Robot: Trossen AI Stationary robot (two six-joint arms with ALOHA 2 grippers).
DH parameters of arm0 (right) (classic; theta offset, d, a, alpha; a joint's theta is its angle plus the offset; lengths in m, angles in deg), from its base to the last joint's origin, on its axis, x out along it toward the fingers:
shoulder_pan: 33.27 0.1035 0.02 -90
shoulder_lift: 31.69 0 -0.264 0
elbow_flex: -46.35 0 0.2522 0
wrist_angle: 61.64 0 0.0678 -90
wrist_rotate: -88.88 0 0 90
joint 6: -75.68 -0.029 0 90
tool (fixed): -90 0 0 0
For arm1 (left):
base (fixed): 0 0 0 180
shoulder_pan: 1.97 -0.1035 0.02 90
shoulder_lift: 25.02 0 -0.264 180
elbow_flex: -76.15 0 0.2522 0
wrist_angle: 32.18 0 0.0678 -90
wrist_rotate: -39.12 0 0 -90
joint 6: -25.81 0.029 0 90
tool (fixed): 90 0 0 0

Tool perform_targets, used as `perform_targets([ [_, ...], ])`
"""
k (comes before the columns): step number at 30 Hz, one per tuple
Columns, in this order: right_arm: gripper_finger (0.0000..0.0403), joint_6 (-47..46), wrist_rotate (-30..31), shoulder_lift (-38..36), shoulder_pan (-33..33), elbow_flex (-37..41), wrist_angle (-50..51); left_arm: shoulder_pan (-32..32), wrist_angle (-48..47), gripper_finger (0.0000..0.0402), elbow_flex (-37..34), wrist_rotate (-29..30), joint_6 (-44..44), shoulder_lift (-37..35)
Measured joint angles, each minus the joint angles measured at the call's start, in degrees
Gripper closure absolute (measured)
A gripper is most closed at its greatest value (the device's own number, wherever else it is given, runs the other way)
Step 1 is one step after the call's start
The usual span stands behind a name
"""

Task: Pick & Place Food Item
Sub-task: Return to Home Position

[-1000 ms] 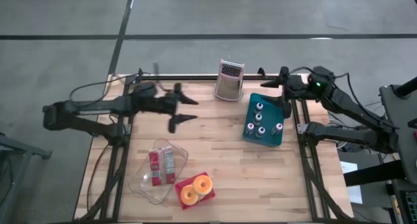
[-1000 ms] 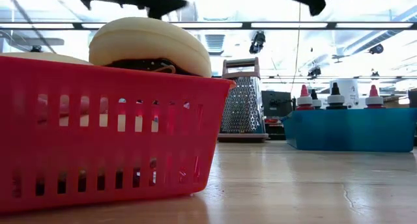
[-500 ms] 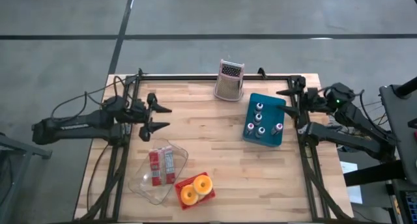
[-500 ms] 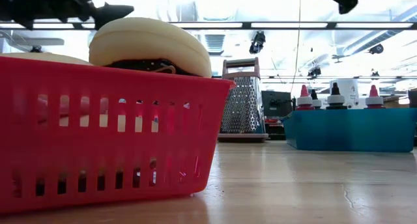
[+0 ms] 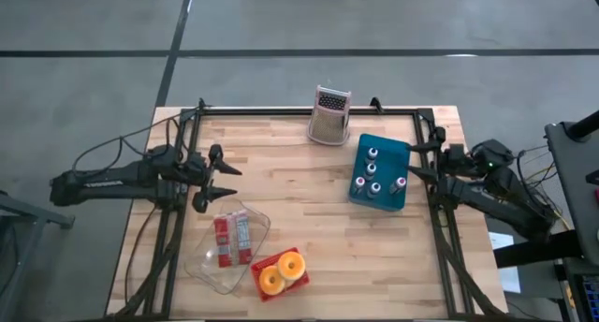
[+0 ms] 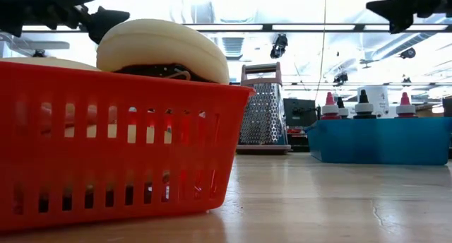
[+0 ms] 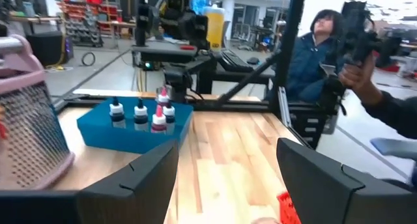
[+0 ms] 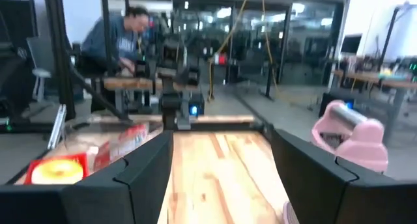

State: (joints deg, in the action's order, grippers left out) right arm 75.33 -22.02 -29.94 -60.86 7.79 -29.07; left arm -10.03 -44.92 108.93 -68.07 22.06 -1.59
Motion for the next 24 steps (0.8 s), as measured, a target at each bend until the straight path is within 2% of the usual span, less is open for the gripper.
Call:
perform_targets([
  [5, 0.0154, -1.3, 0.6, -1.5, 0.0, 0.2, -1.3, 1.6, -0.2, 0.0140, -1.5, 0.0, -0.1, -1.3],
  [11, 0.0155, -5.5, 6.2, 0.6, 0.0, 2.1, -3.4, 1.9, 0.5, 0.0140, -3.2, 0.1, -0.8, -2.6],
  [19, 0.0146, -1.9, 5.4, 1.3, 0.0, 13.0, -17.3, 1.9, 1.1, 0.0140, -4.0, 0.2, -0.3, -3.0],
  [24, 0.0151, -0.9, 5.5, 0.9, 0.0, 17.8, -20.9, 1.9, 1.4, 0.0140, -5.0, 0.2, 0.1, -3.0],
])
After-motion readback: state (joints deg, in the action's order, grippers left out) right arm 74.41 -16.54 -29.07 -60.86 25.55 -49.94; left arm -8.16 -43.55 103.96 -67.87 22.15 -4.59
